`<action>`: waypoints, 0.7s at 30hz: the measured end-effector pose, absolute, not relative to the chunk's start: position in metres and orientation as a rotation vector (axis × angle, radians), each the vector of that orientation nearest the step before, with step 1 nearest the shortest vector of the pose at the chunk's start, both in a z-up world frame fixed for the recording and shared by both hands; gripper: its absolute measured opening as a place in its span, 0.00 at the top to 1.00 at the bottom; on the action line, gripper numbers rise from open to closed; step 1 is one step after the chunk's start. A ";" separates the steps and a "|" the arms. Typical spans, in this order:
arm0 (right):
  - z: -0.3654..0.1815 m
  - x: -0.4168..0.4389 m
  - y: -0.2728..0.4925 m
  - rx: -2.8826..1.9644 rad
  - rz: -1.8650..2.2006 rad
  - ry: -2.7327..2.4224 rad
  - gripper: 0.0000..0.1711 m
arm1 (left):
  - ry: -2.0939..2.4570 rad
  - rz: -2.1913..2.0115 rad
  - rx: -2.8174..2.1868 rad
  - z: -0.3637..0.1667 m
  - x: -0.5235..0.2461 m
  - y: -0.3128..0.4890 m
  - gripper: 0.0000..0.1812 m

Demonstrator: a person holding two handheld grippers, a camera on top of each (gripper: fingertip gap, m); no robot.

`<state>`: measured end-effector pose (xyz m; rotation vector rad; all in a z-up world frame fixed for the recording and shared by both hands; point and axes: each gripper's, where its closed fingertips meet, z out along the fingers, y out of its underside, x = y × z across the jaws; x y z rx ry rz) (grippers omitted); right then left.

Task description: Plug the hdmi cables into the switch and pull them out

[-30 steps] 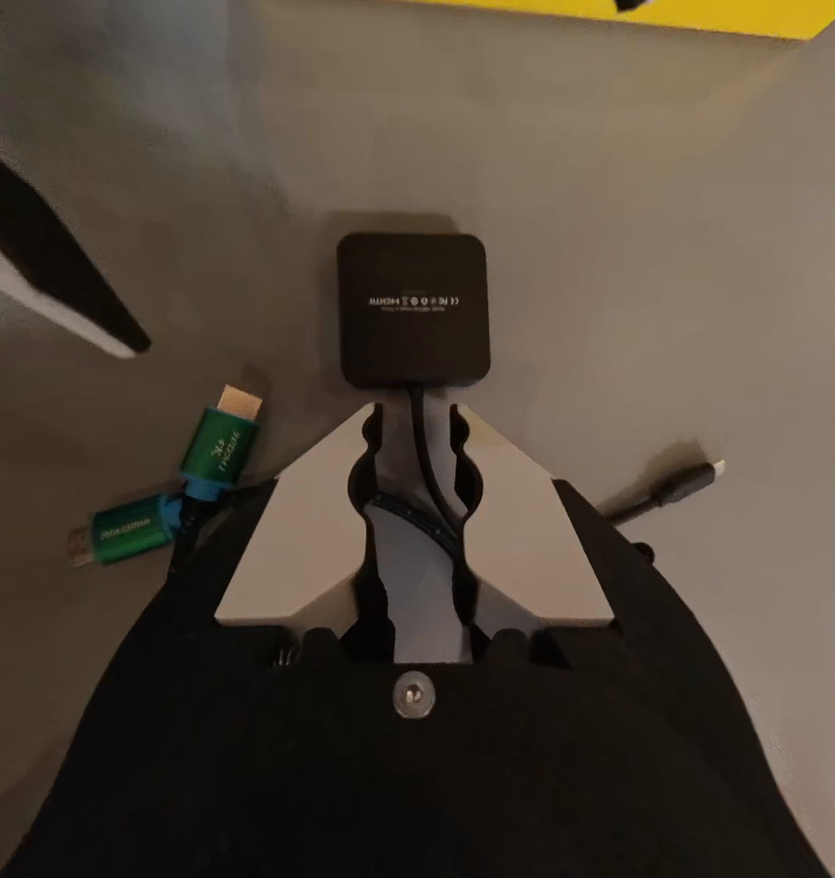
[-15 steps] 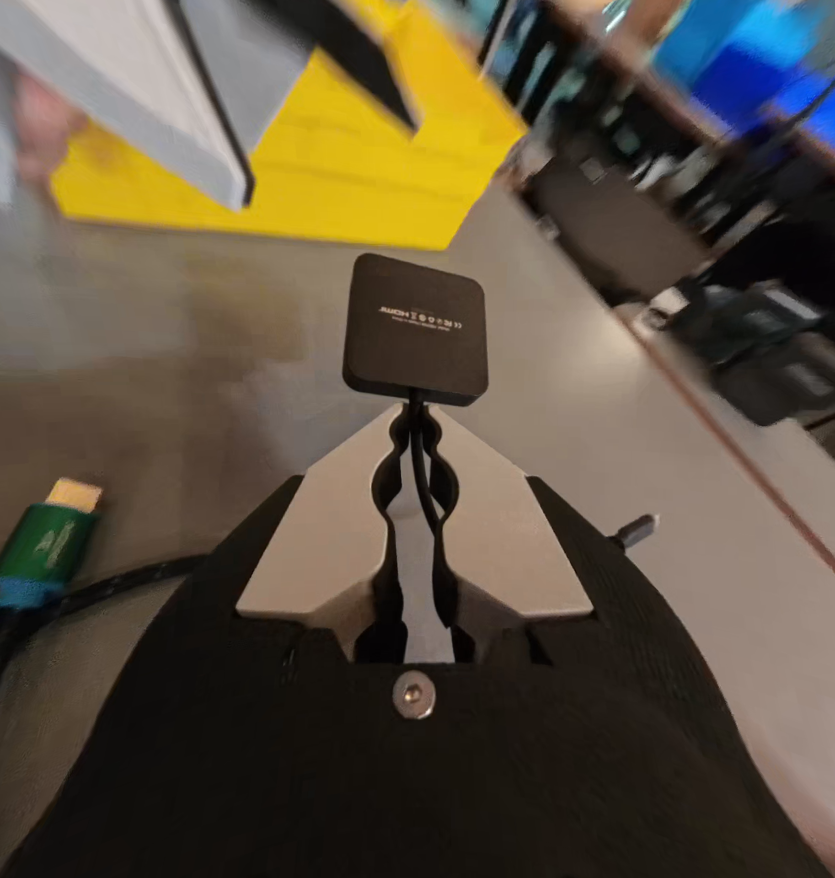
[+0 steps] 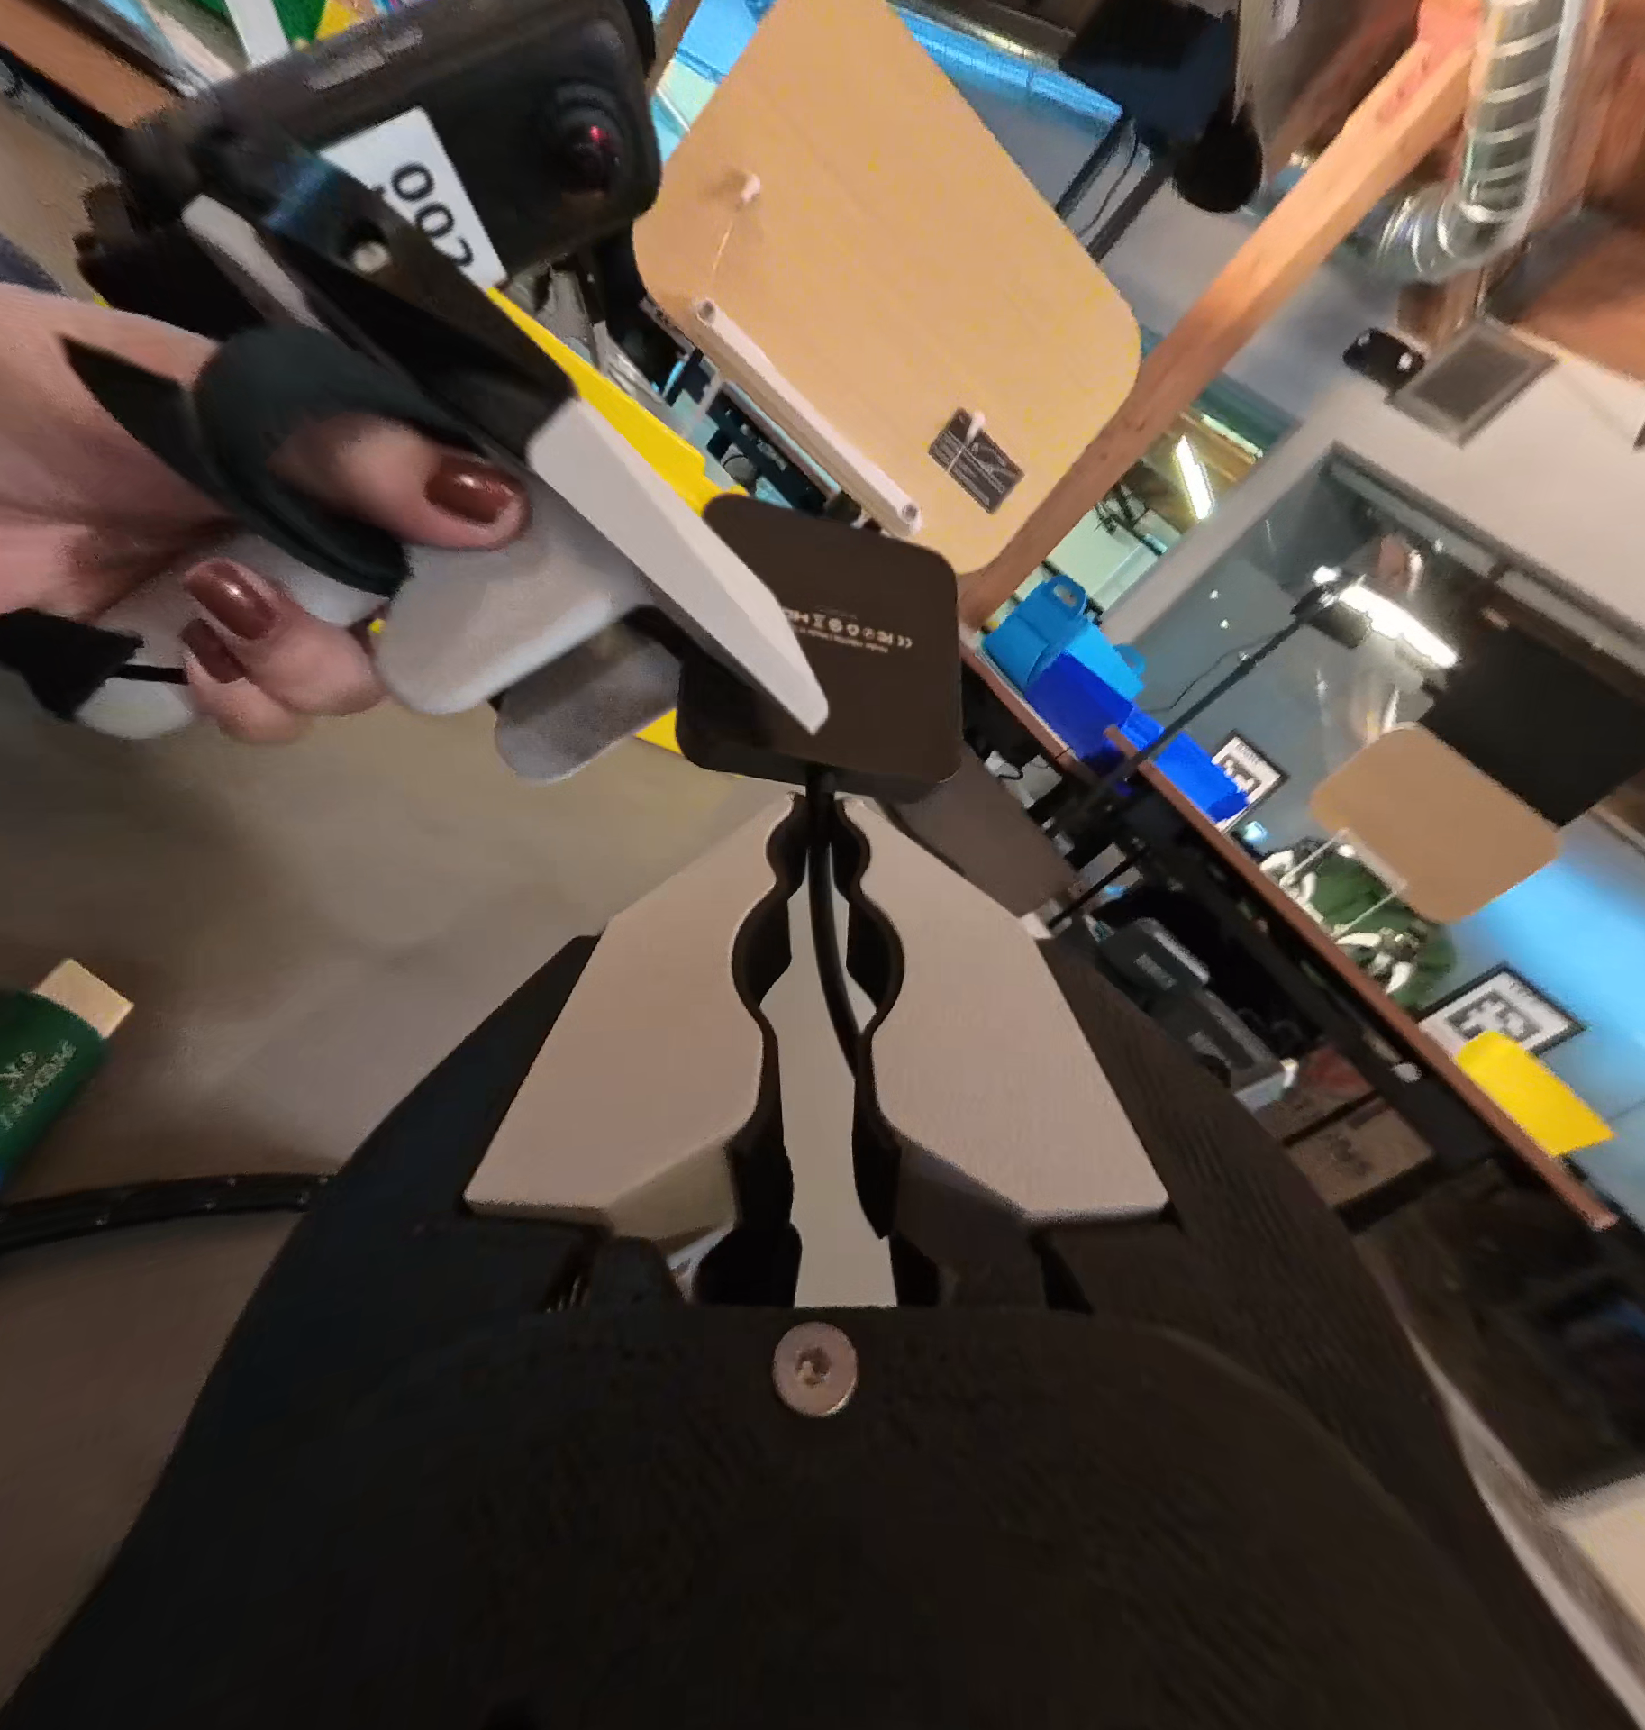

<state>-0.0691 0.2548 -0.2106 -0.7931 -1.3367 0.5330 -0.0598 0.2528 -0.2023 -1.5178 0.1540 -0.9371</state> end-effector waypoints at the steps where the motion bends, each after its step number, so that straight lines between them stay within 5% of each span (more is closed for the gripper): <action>1: -0.210 -0.070 0.252 -0.765 0.513 -1.341 0.99 | 0.162 -0.895 -1.516 -0.203 -0.063 0.253 0.91; 12: -0.231 -0.053 0.277 -0.734 0.254 -1.543 0.85 | 0.580 0.139 -1.499 -0.214 -0.073 0.253 0.94; 16: -0.219 -0.043 0.270 -0.732 0.206 -1.696 0.71 | 0.694 0.294 -1.506 -0.225 -0.066 0.254 0.94; 21: -0.207 -0.042 0.237 -0.624 0.226 -1.780 0.71 | 0.833 0.396 -1.516 -0.241 -0.057 0.256 0.94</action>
